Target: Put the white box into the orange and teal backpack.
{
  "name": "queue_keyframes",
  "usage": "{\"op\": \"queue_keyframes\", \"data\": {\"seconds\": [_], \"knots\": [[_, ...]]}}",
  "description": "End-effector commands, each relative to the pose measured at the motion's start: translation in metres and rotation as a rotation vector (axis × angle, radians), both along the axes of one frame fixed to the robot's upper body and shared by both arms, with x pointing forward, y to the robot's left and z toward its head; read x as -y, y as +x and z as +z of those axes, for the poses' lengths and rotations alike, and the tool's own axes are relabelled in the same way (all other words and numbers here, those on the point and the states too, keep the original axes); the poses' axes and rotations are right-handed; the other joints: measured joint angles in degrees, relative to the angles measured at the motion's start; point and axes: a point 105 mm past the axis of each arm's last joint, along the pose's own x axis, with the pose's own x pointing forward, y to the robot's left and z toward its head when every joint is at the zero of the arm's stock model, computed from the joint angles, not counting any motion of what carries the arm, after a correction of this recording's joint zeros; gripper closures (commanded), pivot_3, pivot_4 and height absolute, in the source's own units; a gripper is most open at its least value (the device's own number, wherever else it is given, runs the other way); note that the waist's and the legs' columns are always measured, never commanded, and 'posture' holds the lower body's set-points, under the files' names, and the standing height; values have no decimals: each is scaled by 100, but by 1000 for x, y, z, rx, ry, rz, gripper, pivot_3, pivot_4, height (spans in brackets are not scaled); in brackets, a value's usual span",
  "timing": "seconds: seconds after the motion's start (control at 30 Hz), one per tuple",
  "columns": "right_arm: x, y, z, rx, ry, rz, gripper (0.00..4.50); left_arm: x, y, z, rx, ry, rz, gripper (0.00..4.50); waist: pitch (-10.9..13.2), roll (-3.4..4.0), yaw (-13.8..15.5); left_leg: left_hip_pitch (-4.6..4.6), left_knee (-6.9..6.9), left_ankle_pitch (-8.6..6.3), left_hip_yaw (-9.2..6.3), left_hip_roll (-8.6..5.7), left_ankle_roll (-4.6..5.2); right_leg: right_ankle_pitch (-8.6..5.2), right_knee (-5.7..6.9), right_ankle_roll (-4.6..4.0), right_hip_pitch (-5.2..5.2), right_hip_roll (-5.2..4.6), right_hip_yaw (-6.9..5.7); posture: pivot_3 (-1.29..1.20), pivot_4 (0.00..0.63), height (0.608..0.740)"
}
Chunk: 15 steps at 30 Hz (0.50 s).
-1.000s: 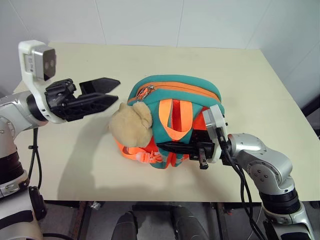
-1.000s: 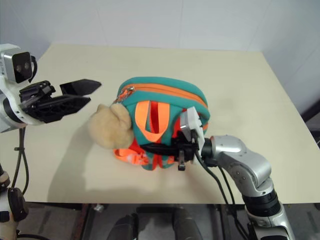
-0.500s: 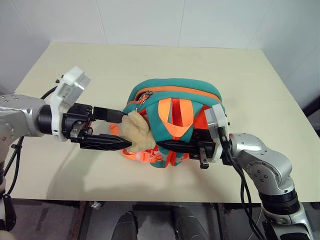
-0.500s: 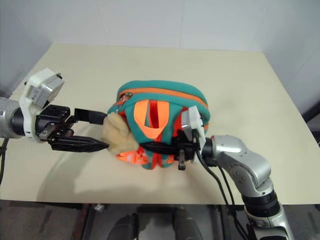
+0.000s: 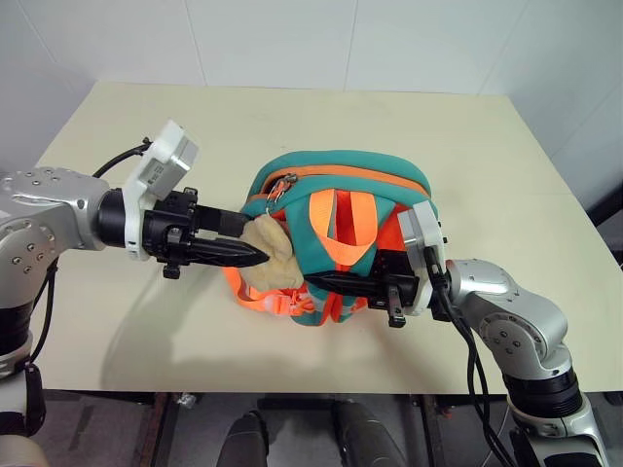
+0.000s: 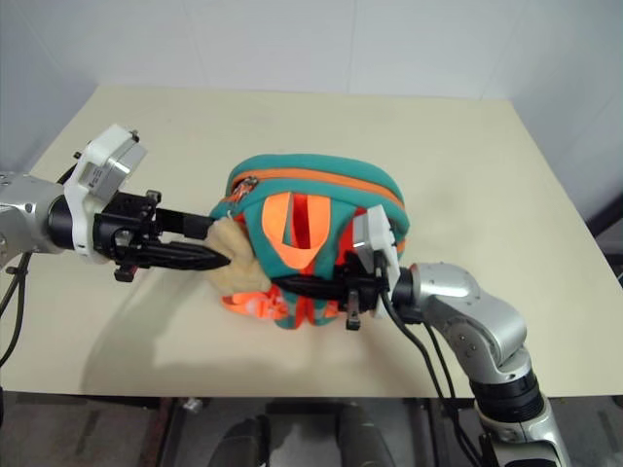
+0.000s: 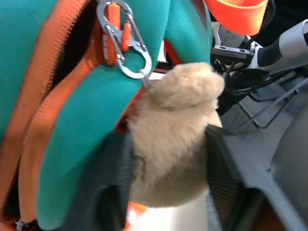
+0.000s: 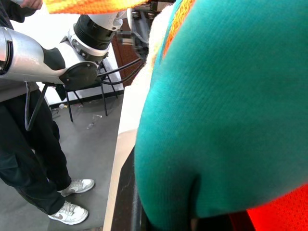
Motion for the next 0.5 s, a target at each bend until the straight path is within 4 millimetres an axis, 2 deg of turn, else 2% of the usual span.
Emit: {"op": "queue_keyframes", "data": {"seconds": [0.03, 0.2, 0.3, 0.4, 0.5], "knots": [[-1, -5, 14, 69, 38, 5, 4497, 6, -2, 3, 32, 4, -37, 3446, 0, 0, 3, 0, 0, 0, 0, 0, 0, 0, 0, 0, 0, 0, 0, 0, 150, 740], [0, -4, 15, 68, 42, -3, 4497, 6, -2, 5, 39, 4, -45, 4395, 0, 0, 5, 0, 3, 0, 0, 0, 0, 1, 1, 1, 0, 0, 0, 0, 150, 740], [2, -5, 14, 69, 47, -9, 4497, 1, -3, 14, 65, -7, -40, 4452, 0, 0, 4, 0, 2, 0, 0, 0, 0, 1, 1, 1, 0, 0, 0, 0, 150, 740], [6, -4, 16, 67, 74, -18, 4497, -8, 0, 31, 117, -41, -22, 4454, 0, -1, 5, -1, 2, 0, 0, 0, 0, 1, 1, 1, 0, 0, 0, 0, 150, 740], [11, -6, 15, 83, 101, -19, 4497, -18, 4, 38, 141, -28, -3, 4455, 0, 0, 2, -1, 2, 0, -1, 0, 0, 0, 0, 1, 0, 0, 0, 0, 150, 740]]}}
